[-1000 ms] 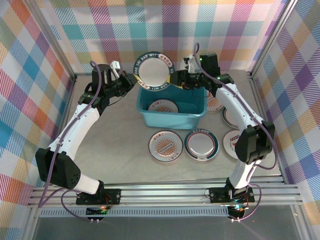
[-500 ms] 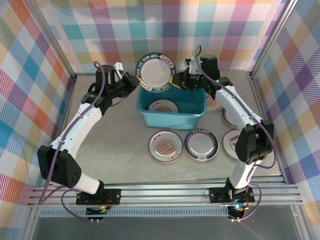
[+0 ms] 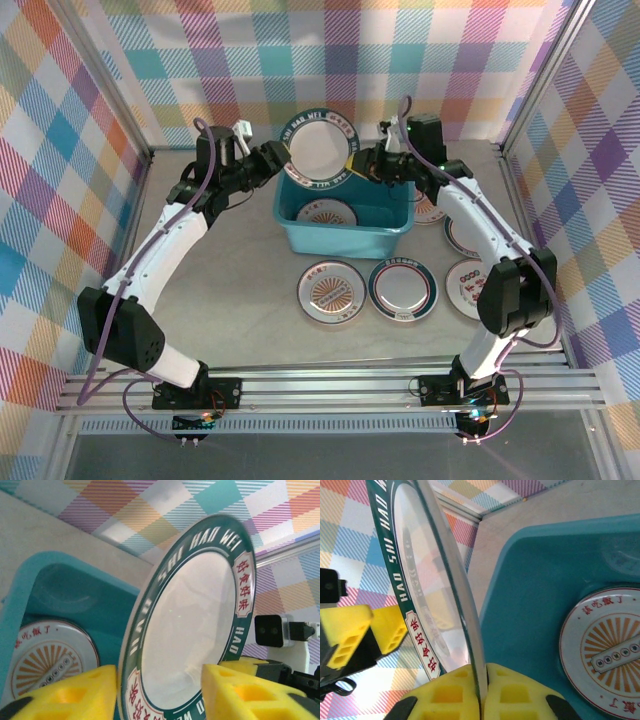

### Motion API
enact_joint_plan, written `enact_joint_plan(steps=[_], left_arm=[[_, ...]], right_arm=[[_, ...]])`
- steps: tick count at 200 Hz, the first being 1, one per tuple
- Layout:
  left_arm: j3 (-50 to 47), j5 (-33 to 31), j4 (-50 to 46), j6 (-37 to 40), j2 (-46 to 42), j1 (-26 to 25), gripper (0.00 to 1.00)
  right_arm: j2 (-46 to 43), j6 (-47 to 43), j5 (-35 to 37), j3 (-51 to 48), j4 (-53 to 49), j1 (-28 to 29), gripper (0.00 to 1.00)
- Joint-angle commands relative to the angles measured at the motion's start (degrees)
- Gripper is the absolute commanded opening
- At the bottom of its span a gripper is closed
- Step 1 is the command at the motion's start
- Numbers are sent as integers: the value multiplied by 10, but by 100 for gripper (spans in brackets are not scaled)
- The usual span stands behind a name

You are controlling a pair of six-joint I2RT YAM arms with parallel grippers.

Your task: Place the plates into the plastic bin on the countertop

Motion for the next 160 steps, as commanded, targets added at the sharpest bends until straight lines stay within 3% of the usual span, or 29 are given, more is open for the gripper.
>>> enact_joint_plan(steps=[1, 42, 101, 160], left_arm=[[35, -7, -13, 24, 8, -4, 57], [63, -27, -65, 64, 3, 16, 67], [48, -2, -93, 84, 3, 100, 69], [9, 25, -81, 84, 37, 136, 70]], right_arm=[[-41, -10, 16, -15, 11, -12, 0], [-64, -25, 36, -29, -17, -33, 0], [-48, -62, 60, -9, -105, -51, 0], [15, -68, 39, 23, -148, -40, 0]])
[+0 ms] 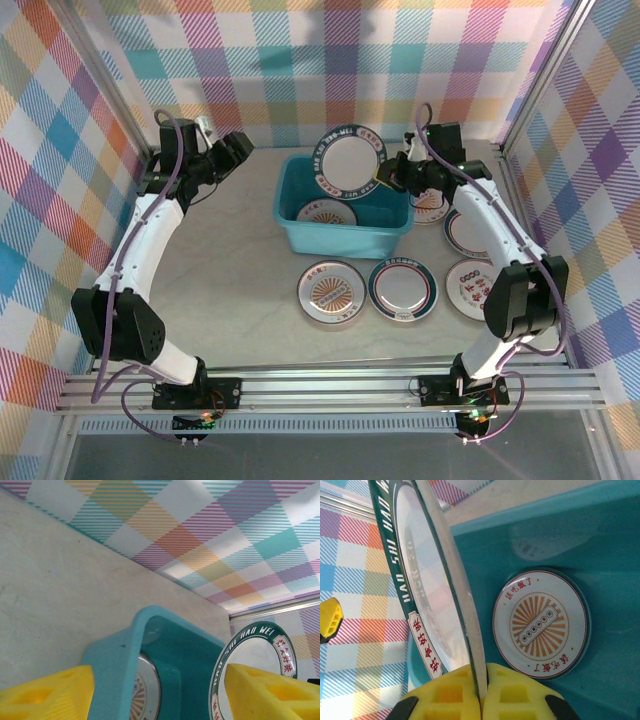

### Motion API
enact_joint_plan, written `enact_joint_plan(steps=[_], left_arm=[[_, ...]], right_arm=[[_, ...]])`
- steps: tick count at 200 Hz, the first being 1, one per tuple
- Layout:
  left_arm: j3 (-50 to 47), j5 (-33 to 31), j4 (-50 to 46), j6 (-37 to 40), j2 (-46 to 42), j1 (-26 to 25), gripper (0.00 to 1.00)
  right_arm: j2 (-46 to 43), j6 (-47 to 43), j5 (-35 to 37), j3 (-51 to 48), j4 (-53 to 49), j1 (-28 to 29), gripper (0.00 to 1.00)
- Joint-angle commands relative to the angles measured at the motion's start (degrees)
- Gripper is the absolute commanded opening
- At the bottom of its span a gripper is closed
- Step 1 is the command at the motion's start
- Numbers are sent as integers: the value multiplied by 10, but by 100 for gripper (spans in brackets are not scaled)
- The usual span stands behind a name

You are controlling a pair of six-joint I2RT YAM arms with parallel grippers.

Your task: Place the plates into the plastic bin on the countertop

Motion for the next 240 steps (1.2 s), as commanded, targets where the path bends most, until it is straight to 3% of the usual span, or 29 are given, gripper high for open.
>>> enact_joint_plan(steps=[1, 101, 240], left_arm=[[-17, 24, -1, 11, 20, 9, 70], [-12, 103, 39, 15, 123, 8, 69], [-13, 102, 49, 28, 142, 1, 70]], right_arm=[[27, -16, -23, 34, -23, 8, 0], [97, 3, -26, 50, -64, 49, 0], [199, 2, -42, 72, -66, 55, 0]])
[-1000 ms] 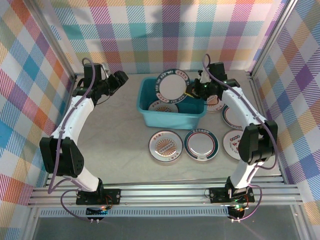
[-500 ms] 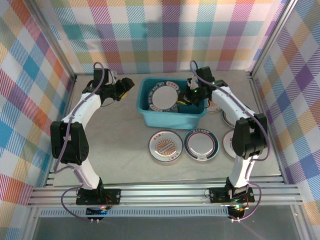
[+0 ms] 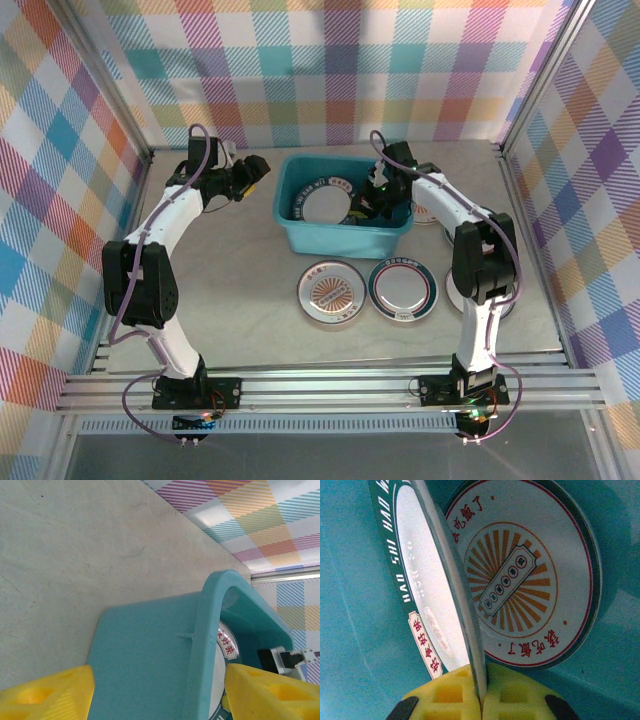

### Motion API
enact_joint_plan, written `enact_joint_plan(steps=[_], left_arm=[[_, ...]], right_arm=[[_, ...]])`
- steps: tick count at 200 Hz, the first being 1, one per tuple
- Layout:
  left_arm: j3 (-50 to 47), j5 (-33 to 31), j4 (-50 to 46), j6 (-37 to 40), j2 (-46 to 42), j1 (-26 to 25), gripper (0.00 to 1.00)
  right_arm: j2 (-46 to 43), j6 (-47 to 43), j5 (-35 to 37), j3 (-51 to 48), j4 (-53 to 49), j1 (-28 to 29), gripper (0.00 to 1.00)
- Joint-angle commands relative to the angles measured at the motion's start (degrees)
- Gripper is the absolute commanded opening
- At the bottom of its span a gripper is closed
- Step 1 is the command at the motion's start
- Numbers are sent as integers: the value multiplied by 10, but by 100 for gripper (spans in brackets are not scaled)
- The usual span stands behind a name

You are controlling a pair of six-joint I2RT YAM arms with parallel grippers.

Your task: Place the plates into the plastic bin on the countertop

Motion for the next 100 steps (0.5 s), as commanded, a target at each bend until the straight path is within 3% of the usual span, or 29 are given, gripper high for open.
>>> enact_joint_plan(steps=[1, 100], left_arm=[[12, 7, 5, 18, 5, -2, 69], [10, 0, -46, 47, -1, -2, 69]], right_arm=[[13, -5, -19, 24, -1, 1, 0], [61, -12, -36, 26, 2, 7, 0]])
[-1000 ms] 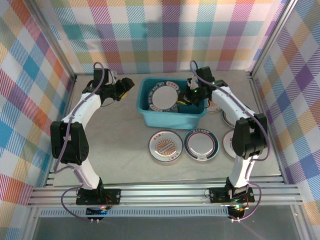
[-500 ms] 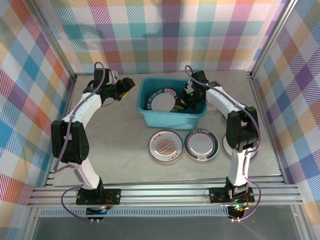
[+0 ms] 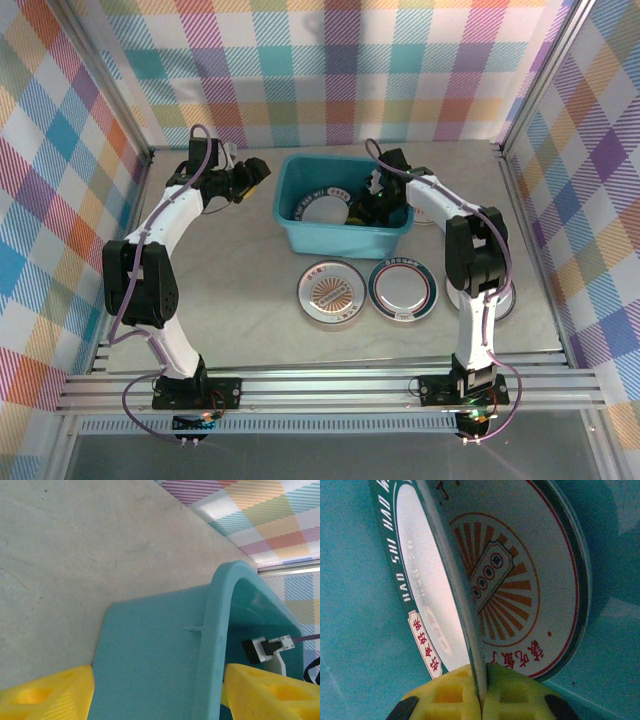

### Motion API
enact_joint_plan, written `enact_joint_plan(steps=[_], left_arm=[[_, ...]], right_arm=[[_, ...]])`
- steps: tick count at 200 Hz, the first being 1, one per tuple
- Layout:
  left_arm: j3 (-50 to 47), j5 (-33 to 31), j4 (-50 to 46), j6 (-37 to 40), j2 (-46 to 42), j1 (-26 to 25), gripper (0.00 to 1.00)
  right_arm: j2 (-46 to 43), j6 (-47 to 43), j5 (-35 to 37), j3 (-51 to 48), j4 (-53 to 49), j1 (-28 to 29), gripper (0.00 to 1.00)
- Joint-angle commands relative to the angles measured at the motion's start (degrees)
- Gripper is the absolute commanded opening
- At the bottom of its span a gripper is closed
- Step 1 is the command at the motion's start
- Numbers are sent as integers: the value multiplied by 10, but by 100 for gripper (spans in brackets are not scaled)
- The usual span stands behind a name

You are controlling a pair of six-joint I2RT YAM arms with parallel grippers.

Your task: Place the plates into the plastic bin on the countertop

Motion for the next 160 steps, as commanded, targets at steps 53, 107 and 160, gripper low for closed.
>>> enact_joint_plan(steps=[53, 107, 160], left_arm=[[-5, -19, -48, 43, -17, 1, 70], [-44, -39, -69, 62, -46, 9, 70], [-117, -71, -82, 74, -108, 20, 70]], right_arm=[[33, -23, -15, 36, -19, 8, 3], [3, -34, 17, 29, -27, 9, 37], [-32, -47, 32, 24, -24, 10, 63]])
